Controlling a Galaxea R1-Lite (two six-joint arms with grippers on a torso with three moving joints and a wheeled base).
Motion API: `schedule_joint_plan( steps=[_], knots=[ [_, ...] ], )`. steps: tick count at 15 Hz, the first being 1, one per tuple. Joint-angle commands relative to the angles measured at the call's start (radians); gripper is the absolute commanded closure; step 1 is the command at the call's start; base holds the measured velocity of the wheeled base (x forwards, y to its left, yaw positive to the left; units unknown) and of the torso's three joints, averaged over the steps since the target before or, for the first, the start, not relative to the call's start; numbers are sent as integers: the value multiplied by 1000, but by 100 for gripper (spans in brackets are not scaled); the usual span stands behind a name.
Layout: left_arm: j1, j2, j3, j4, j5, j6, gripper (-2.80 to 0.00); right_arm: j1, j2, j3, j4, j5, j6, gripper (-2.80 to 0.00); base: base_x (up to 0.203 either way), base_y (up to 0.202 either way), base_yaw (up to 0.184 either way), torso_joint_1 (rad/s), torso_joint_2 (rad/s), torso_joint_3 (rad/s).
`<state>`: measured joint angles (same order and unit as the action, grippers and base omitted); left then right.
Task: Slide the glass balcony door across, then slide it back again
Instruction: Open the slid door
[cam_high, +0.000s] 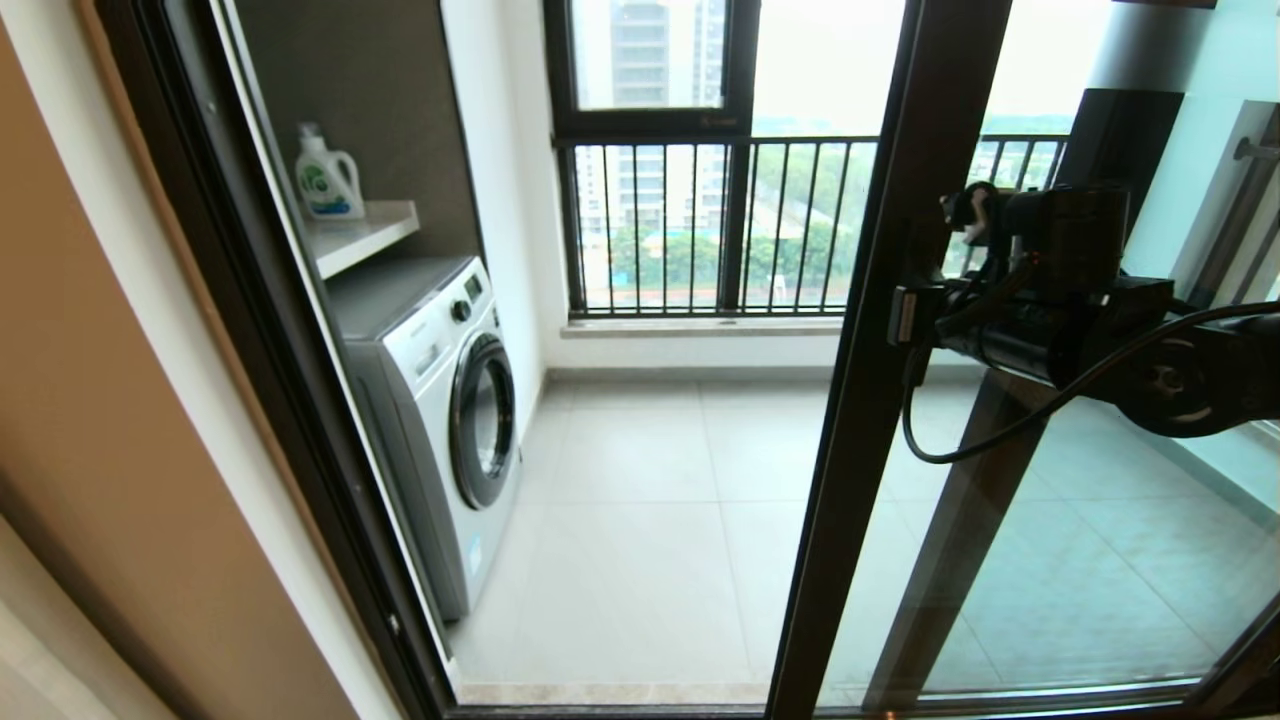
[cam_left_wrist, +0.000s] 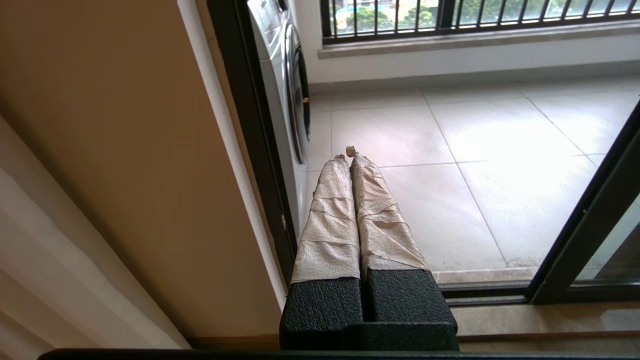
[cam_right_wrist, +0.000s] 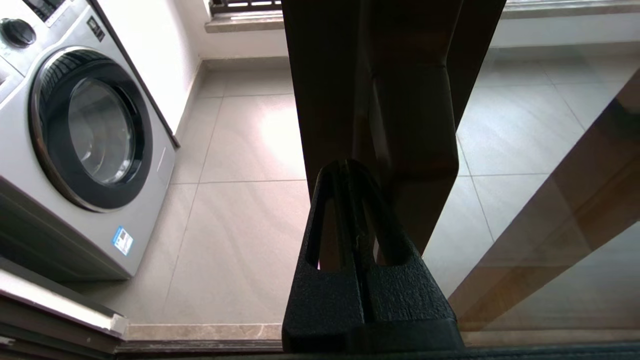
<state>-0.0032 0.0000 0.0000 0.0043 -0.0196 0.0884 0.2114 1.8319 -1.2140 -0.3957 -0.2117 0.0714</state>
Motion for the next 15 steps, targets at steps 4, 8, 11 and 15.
schedule_joint_plan(
  steps=[4,8,11,15],
  knots=[
    [0,2,0,0,0,1,0,-74,-9,20,-20,13,0,0,0,0,0,0,0,0],
    [0,2,0,0,-1,1,0,-128,-25,34,-21,50,-15,0,0,0,0,0,0,0],
    [0,2,0,0,0,1,0,-183,-32,53,-24,84,-17,0,0,0,0,0,0,0],
    [0,0,0,0,0,1,0,-238,-40,66,-25,121,-26,0,0,0,0,0,0,0]
  ],
)
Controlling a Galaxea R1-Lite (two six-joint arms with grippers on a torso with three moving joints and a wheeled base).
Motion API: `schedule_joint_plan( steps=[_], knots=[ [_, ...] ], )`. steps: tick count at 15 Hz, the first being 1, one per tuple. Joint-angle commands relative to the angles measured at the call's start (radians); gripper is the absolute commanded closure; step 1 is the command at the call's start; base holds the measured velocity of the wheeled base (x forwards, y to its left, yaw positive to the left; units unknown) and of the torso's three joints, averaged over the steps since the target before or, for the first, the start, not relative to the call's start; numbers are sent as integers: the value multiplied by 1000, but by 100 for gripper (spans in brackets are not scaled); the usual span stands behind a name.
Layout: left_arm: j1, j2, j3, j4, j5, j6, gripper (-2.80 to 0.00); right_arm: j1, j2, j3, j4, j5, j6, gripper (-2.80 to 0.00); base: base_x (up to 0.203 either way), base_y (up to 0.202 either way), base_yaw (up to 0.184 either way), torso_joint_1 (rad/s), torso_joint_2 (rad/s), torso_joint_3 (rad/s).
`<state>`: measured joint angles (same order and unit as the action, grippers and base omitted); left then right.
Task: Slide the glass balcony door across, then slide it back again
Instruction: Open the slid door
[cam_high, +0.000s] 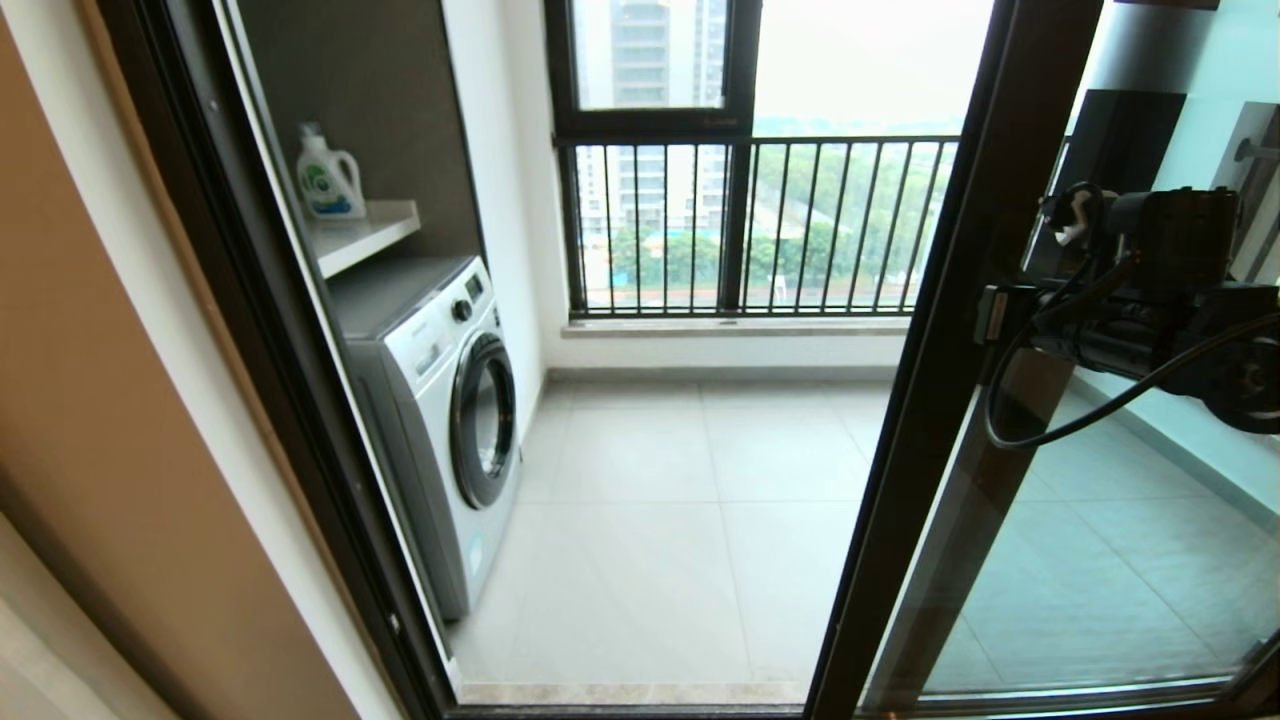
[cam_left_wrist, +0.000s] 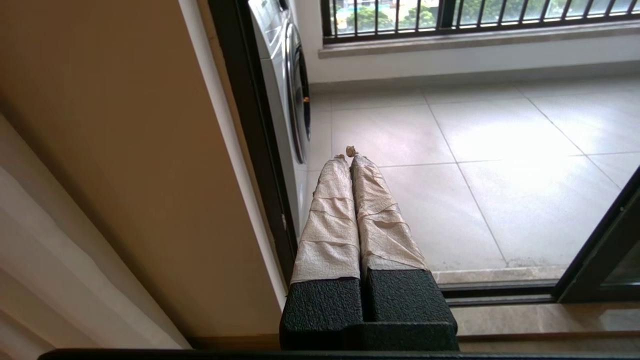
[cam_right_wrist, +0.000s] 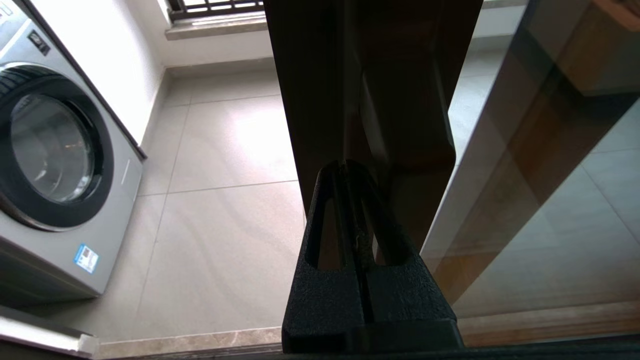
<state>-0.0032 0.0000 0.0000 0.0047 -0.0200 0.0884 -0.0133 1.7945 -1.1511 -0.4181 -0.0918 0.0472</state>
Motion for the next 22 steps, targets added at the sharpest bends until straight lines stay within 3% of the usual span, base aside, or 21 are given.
schedule_joint_plan(
  steps=[1,12,22],
  knots=[
    [0,2,0,0,0,1,0,-26,-4,5,-3,10,-4,0,0,0,0,0,0,0],
    [0,0,0,0,0,1,0,-120,-3,8,-11,61,-12,0,0,0,0,0,0,0],
    [0,0,0,0,0,1,0,-85,-31,8,-11,97,-15,0,0,0,0,0,0,0]
  ],
)
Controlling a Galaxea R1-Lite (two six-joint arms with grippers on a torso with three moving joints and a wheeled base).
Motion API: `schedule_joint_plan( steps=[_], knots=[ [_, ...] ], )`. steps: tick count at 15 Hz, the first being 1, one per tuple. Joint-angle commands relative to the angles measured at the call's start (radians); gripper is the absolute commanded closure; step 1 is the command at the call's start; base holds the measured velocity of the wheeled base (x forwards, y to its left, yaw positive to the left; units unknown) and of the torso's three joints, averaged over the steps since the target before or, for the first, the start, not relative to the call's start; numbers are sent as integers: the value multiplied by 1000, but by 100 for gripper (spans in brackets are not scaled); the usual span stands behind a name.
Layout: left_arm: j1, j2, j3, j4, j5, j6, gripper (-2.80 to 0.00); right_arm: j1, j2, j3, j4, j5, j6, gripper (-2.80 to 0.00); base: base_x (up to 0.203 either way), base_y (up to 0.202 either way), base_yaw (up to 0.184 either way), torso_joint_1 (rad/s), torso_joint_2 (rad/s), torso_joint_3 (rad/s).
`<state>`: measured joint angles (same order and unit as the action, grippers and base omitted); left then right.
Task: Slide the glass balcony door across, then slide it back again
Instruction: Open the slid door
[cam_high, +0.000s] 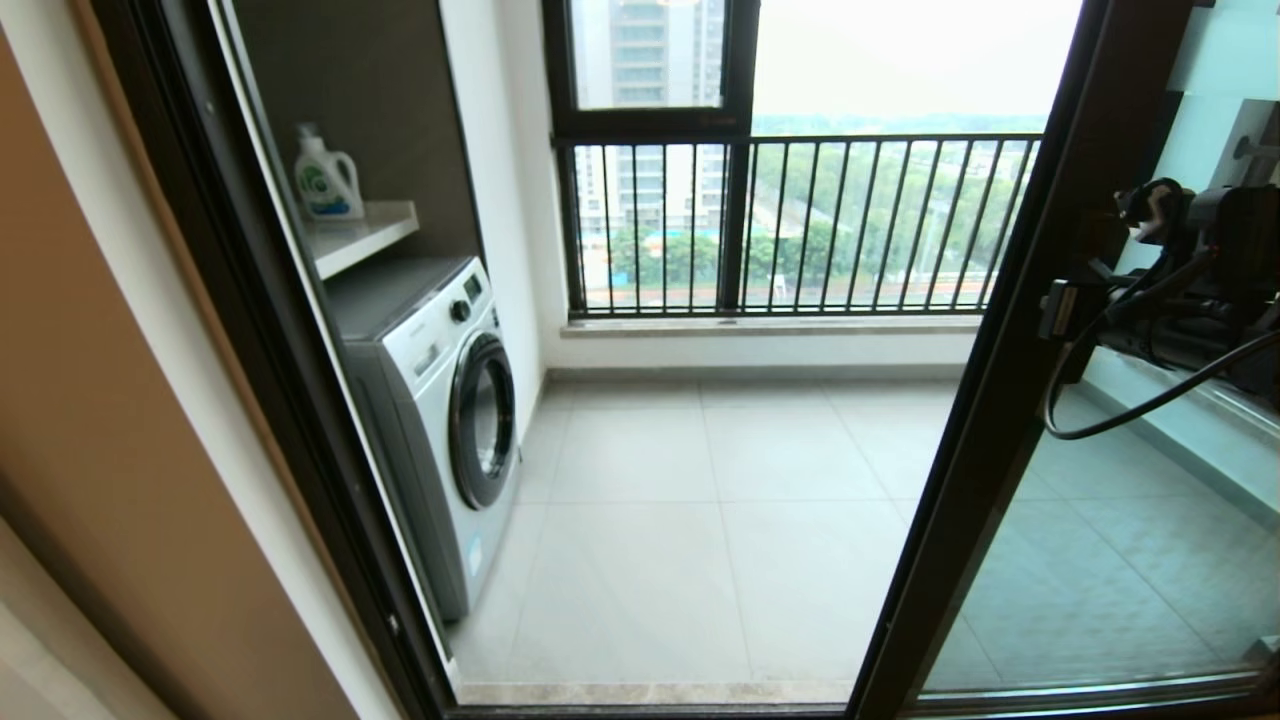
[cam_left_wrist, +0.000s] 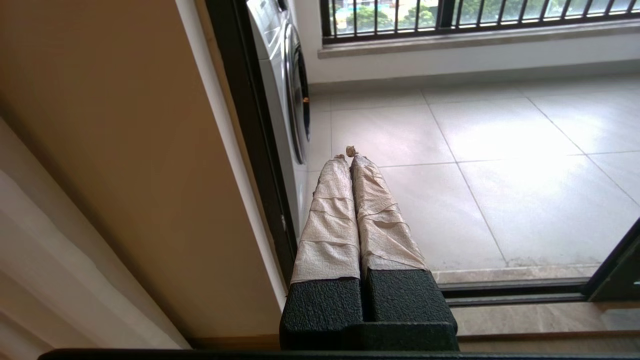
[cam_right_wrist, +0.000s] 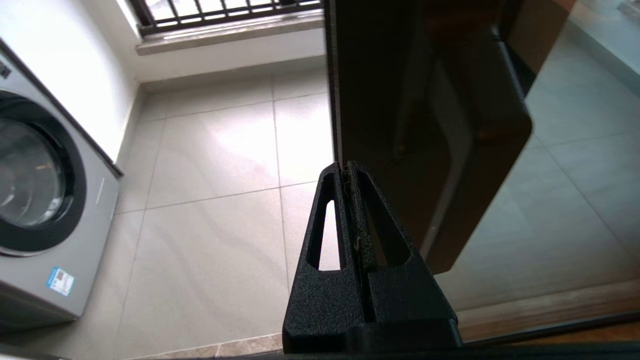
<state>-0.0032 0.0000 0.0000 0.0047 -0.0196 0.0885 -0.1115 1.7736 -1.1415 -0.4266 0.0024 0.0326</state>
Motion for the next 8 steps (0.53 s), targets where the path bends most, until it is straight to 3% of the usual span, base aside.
schedule_joint_plan(
  steps=[1,5,8],
  knots=[
    [0,2,0,0,0,0,0,29,-3,-12,-3,10,-2,0,0,0,0,0,0,0],
    [0,2,0,0,0,0,0,101,49,-69,-27,14,-19,0,0,0,0,0,0,0],
    [0,2,0,0,0,0,0,108,179,-214,-29,-50,-37,0,0,0,0,0,0,0]
  ],
)
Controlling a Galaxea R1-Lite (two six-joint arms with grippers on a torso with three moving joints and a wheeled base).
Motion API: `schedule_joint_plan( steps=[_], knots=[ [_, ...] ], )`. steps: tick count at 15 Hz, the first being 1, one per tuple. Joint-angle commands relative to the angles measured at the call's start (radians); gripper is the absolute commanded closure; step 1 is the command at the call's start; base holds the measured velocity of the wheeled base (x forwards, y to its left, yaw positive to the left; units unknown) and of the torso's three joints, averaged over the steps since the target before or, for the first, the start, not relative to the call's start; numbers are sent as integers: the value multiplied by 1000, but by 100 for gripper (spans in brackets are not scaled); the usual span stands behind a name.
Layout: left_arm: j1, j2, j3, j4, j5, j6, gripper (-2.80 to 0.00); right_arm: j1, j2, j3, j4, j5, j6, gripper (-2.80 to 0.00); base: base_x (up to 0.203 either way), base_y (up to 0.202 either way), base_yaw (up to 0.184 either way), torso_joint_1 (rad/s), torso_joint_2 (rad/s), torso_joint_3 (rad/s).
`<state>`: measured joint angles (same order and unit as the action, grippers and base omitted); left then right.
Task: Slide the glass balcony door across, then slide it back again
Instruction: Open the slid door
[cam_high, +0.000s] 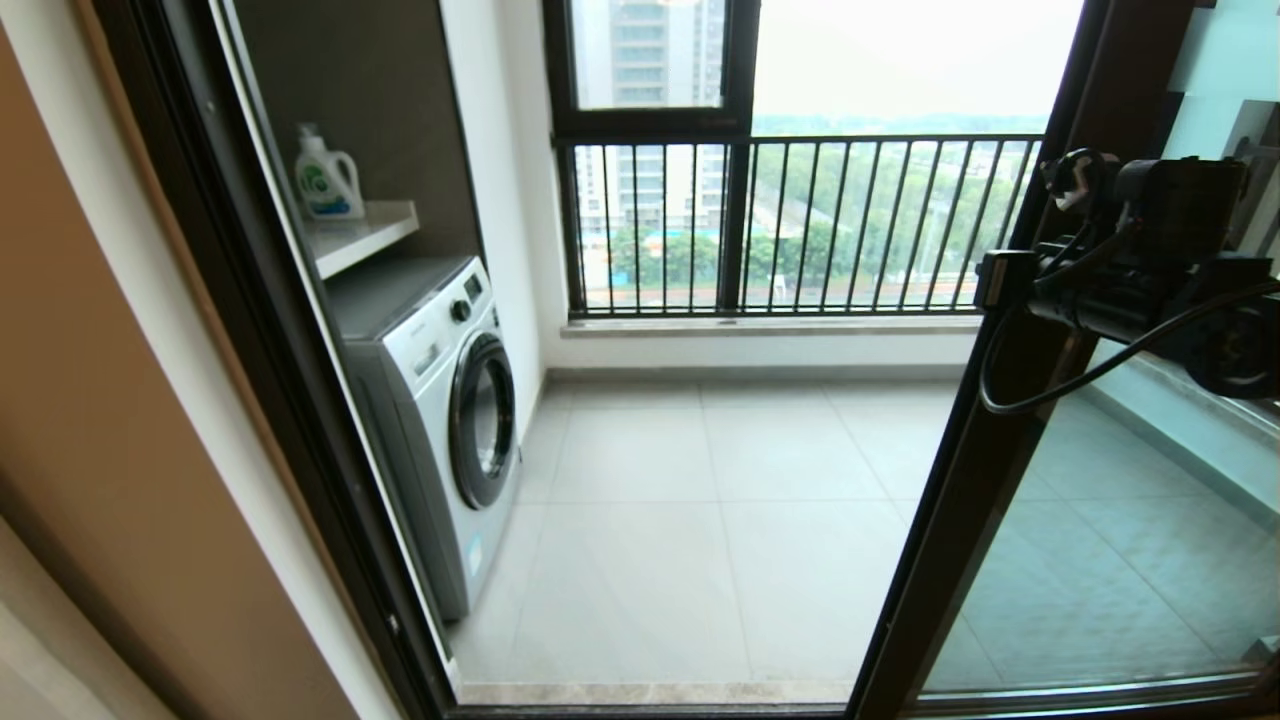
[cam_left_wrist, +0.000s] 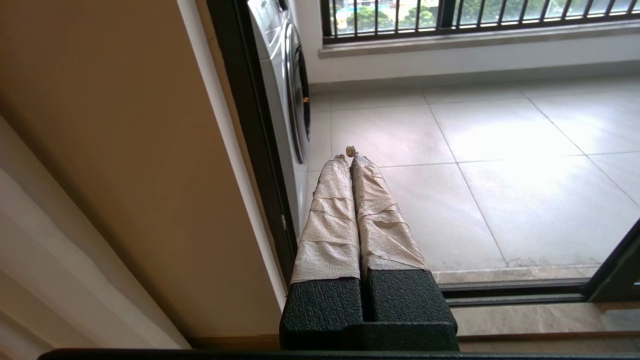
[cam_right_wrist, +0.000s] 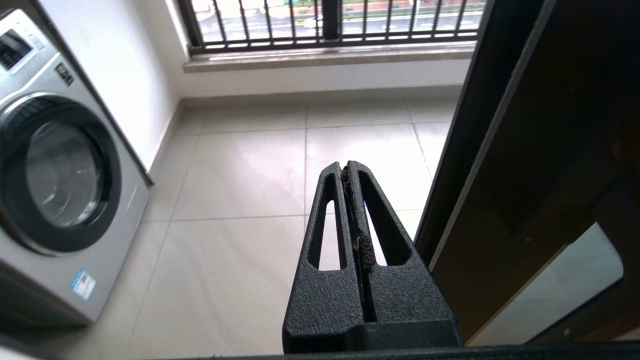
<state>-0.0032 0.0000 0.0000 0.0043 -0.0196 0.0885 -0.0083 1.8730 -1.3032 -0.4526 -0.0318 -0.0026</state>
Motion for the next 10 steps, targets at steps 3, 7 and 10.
schedule_joint_plan(
  steps=[3,7,10],
  knots=[
    [0,2,0,0,0,0,0,-5,195,-208,-3,-182,-5,0,0,0,0,0,0,0],
    [0,2,0,0,0,0,0,-40,201,-209,-3,-211,-5,0,0,0,0,0,0,0],
    [0,0,0,0,0,0,0,-65,203,-211,-3,-211,-8,0,0,0,0,0,0,0]
  ],
)
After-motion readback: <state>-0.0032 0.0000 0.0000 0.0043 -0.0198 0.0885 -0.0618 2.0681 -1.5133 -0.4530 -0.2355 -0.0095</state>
